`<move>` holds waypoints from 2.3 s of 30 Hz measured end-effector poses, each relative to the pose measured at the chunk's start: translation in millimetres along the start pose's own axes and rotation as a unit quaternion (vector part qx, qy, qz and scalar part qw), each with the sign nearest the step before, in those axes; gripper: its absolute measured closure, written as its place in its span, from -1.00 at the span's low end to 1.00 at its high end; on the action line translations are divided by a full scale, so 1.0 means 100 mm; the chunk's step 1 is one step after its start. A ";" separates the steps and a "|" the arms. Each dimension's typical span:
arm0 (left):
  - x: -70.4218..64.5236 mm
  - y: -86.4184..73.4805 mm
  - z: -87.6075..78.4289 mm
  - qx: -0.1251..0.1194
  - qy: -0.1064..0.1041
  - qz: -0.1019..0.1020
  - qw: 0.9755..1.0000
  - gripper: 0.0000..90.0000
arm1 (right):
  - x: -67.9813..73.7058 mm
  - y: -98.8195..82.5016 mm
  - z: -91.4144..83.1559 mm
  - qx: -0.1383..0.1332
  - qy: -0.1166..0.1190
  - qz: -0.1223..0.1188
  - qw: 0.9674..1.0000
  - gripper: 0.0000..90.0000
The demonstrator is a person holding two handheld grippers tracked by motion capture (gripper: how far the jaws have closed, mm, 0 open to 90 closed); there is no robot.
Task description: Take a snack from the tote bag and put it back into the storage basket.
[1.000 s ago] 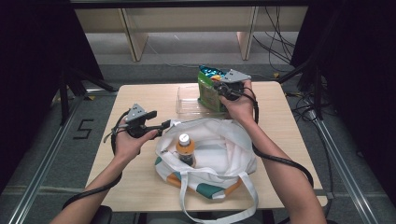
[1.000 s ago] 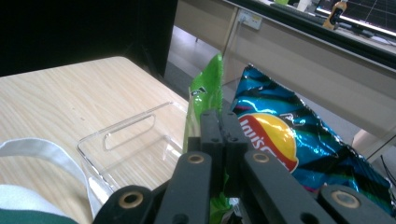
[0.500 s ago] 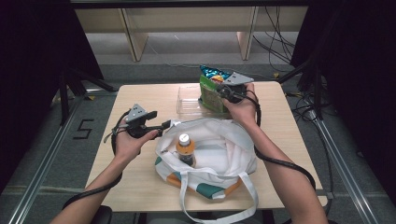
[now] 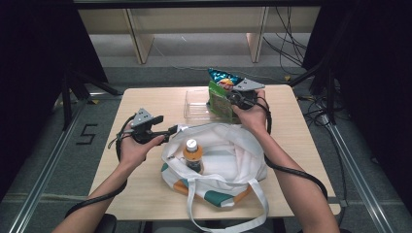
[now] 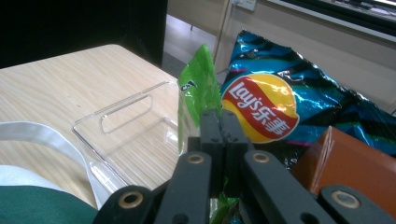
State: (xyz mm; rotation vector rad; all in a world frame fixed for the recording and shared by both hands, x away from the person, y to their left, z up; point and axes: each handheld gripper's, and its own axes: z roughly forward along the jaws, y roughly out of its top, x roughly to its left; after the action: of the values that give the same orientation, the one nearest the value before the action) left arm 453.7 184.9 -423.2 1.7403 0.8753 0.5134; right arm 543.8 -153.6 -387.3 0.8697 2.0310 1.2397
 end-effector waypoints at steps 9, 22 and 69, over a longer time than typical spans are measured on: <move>0.00 0.00 0.00 0.001 0.003 0.001 1.000 -0.41 | 0.01 -0.04 0.01 0.018 -0.003 0.001 1.000 1.00; -0.01 0.00 0.00 0.002 0.002 0.001 1.000 -0.41 | 0.02 -0.09 0.06 0.042 -0.005 -0.006 0.999 1.00; -0.02 0.01 -0.01 0.000 0.003 0.002 1.000 -0.41 | 0.02 -0.08 -0.11 0.015 -0.007 0.018 1.000 0.28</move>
State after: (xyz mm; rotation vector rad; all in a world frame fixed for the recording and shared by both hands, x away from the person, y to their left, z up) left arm 452.3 183.4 -421.7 1.7428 0.8755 0.5207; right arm 532.5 -160.2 -391.2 0.9293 2.0365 1.2214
